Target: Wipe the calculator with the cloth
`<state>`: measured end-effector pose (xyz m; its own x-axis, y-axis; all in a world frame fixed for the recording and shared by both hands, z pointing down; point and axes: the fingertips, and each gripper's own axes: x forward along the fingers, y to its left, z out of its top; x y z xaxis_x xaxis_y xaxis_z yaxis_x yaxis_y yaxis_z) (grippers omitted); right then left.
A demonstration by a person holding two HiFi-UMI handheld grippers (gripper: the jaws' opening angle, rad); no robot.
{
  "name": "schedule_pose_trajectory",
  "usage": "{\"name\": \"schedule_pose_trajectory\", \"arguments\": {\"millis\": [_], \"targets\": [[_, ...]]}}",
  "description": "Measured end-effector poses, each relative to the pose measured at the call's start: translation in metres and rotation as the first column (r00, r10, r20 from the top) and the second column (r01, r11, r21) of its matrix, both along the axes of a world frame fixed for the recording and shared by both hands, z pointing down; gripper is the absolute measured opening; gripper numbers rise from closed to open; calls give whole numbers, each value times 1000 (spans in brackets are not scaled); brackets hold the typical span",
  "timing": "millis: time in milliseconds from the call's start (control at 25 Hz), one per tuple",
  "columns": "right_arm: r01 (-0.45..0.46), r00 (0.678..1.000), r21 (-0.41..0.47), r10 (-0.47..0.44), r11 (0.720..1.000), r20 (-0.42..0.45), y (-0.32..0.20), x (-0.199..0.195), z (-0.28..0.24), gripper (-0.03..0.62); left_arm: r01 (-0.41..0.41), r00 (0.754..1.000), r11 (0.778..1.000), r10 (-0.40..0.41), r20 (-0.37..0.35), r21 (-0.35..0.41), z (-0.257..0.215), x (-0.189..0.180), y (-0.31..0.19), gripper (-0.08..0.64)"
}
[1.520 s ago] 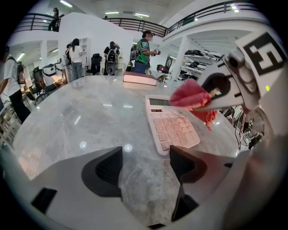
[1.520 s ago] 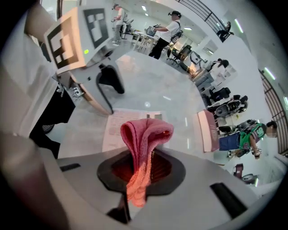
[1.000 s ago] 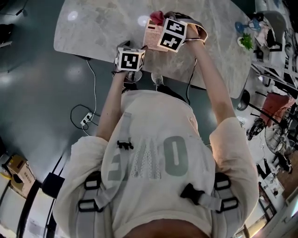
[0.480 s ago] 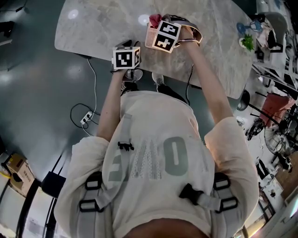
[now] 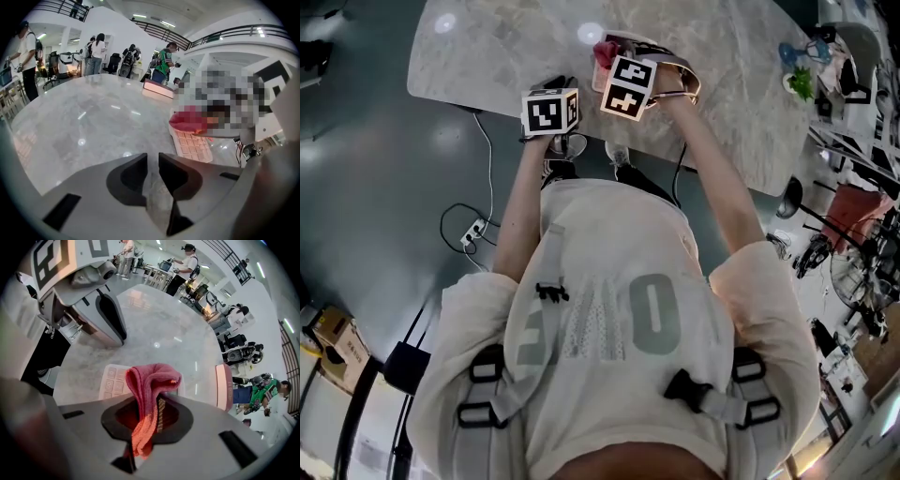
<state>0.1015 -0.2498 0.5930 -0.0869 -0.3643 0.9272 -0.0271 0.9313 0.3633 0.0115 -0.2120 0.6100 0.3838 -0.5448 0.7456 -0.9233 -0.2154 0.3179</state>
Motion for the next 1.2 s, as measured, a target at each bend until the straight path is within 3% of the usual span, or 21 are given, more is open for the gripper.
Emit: {"name": "schedule_pose_trajectory", "arguments": {"millis": [760, 1200], "targets": [[67, 996, -88, -61, 994, 61, 82, -18, 10, 55, 3, 1000, 1000, -3, -4, 2, -2, -5, 1, 77], [57, 996, -100, -50, 993, 71, 91, -20, 12, 55, -17, 1000, 1000, 16, 13, 8, -2, -4, 1, 75]]}}
